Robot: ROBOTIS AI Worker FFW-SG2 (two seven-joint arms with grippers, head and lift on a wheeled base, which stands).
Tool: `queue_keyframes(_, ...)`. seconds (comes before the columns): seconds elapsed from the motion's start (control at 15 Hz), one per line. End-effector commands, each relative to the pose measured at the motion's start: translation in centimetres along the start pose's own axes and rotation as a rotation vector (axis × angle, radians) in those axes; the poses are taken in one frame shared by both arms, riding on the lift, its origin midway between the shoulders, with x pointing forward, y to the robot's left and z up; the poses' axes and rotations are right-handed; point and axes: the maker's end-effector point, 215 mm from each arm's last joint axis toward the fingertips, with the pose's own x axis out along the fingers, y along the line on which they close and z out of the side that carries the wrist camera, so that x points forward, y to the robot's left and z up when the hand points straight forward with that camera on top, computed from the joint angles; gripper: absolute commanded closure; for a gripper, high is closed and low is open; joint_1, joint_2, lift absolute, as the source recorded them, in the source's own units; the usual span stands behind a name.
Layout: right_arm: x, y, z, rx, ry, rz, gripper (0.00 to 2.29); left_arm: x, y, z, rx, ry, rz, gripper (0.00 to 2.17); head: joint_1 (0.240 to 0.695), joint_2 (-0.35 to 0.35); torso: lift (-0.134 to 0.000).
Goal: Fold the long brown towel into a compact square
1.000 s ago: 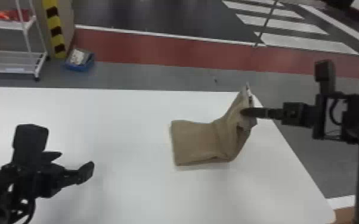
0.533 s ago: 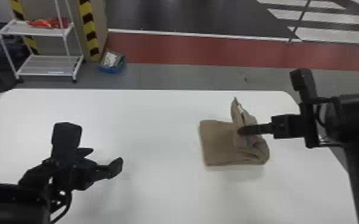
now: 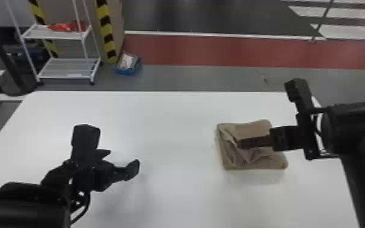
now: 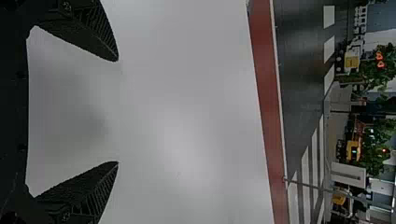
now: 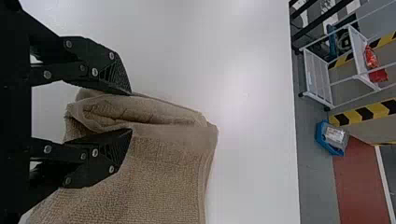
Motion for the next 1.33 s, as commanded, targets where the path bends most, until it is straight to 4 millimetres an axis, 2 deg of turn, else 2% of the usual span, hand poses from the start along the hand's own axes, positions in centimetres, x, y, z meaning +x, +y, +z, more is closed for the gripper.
queue_keyframes(0.0,0.1,0.6,-0.9,0.049,-0.012,0.044,0.04,0.1,0.0,-0.1,0.000,-0.002,-0.002,0.10,0.695,-0.044,-0.124)
queue_keyframes(0.07,-0.2,0.9,-0.6,0.059,-0.030,0.063,0.04,0.1,0.0,-0.1,0.000,-0.003,-0.001,0.10,0.695,-0.042,-0.124)
queue_keyframes(0.2,-0.8,-0.2,-0.4,0.066,-0.042,0.035,0.10,0.1,0.1,-0.1,0.000,-0.004,0.000,0.10,0.695,-0.038,-0.124)
queue_keyframes(0.27,-1.0,-0.9,-0.4,0.069,-0.042,0.017,0.22,0.1,0.1,-0.2,-0.002,-0.002,-0.001,0.10,0.695,-0.039,-0.124)
queue_keyframes(0.47,-0.4,-2.1,-2.3,0.084,-0.001,-0.019,0.71,0.1,0.0,-0.1,-0.001,-0.003,-0.002,0.10,0.695,-0.057,-0.124)
queue_keyframes(0.6,0.4,-2.1,-3.3,0.084,0.029,-0.024,1.17,0.1,-0.1,-0.1,0.000,-0.004,-0.004,0.10,0.695,-0.066,-0.124)
queue_keyframes(0.67,1.1,-2.2,-4.1,0.081,0.057,-0.034,1.23,0.1,-0.1,-0.1,0.000,-0.004,-0.004,0.10,0.695,-0.068,-0.124)
queue_keyframes(0.8,1.7,-2.5,-4.7,0.091,0.080,-0.044,1.23,0.1,-0.1,-0.2,0.000,-0.003,-0.004,0.10,0.695,-0.068,-0.124)
queue_keyframes(0.93,1.1,-2.7,-4.6,0.128,0.052,-0.013,1.23,0.1,0.0,-0.2,-0.001,-0.003,-0.002,0.10,0.695,-0.067,-0.124)
queue_keyframes(1.13,-2.5,-2.9,-1.4,0.150,-0.086,0.023,1.23,0.0,0.2,-0.2,-0.003,-0.003,0.002,0.10,0.695,-0.071,-0.124)
queue_keyframes(1.27,-3.5,-2.4,-1.3,0.126,-0.095,0.052,1.23,0.0,0.3,-0.2,-0.004,-0.003,0.003,0.10,0.695,-0.079,-0.124)
